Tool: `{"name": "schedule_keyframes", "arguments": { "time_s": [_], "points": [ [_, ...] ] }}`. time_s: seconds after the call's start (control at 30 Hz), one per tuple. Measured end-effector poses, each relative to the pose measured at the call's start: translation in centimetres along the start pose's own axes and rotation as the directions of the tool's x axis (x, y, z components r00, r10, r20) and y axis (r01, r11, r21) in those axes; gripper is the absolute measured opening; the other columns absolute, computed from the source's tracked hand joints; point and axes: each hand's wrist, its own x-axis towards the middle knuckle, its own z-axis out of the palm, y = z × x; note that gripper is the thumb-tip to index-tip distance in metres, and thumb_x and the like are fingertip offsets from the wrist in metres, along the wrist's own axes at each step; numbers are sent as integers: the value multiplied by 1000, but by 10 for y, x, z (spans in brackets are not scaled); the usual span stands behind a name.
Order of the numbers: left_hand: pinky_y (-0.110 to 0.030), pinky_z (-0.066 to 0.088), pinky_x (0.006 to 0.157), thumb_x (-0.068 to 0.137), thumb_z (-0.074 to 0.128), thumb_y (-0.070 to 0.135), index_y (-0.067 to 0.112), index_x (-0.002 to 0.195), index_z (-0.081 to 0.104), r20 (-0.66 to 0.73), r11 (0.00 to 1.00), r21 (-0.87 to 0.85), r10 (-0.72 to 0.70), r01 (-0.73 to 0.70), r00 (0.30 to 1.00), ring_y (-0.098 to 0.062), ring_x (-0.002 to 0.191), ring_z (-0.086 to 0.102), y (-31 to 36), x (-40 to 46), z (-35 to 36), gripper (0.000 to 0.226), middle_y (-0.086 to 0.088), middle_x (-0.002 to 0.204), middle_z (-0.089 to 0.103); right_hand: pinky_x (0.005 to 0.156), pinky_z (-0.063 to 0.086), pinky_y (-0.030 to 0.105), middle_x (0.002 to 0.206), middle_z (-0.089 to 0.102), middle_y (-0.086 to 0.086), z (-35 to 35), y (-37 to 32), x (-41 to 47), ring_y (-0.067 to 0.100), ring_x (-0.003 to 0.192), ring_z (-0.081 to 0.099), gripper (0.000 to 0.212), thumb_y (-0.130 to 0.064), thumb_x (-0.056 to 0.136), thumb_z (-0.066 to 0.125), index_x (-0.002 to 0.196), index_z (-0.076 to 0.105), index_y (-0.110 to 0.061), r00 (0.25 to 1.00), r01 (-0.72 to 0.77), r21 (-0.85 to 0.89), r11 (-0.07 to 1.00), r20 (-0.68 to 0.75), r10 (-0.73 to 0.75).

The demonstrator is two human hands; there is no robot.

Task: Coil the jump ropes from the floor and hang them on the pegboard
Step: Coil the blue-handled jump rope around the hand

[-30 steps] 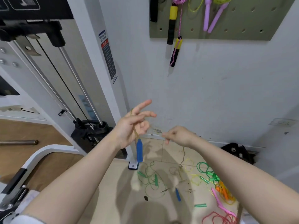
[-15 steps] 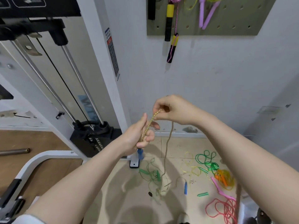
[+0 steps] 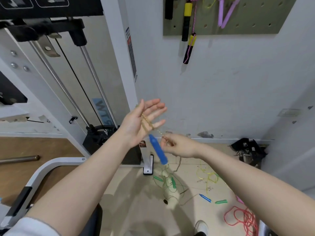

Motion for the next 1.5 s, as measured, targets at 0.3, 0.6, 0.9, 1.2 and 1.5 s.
{"name": "schedule_keyframes", "arguments": {
  "time_s": [0.3,0.6,0.9,1.2,1.5],
  "points": [
    [-45,45,95,103,27,30,4,119,51,-283,873,464,-13,149,959,-26,110,60,-32,14,-22,39,-11,116,63,46,38,12,51,58,-8,-36,-61,-15,3,36,45,20,-16,90,57,74,64,-6,986,76,-170,982,158,-49],
    [-11,9,33,85,29,63,12,56,51,293,897,251,-428,363,855,-3,22,21,-11,2,5,62,0,40,39,66,38,27,69,51,9,-51,-7,15,16,66,44,16,-15,82,68,68,59,-16,917,199,390,899,-397,-31],
    [-25,56,62,99,34,29,13,127,49,38,990,-42,-133,134,990,-15,74,68,1,30,-7,36,-8,104,69,42,36,21,56,50,2,-4,-6,10,7,36,39,21,-23,100,39,88,52,-11,997,-76,265,961,22,73],
    [-34,48,75,101,31,34,15,133,45,-155,804,572,-88,162,984,-7,54,61,-27,28,-42,40,-3,95,73,40,27,16,45,47,-9,-49,-58,-6,2,35,33,9,-17,87,64,83,64,-9,999,37,124,992,-25,-34],
    [-21,50,44,82,34,67,21,110,70,484,925,247,-376,289,790,-4,27,44,-1,-3,-8,64,-8,75,72,62,41,19,67,65,-11,-39,-1,19,-7,58,51,17,-13,90,57,76,67,-16,918,49,281,958,-391,67]
  ]
}}
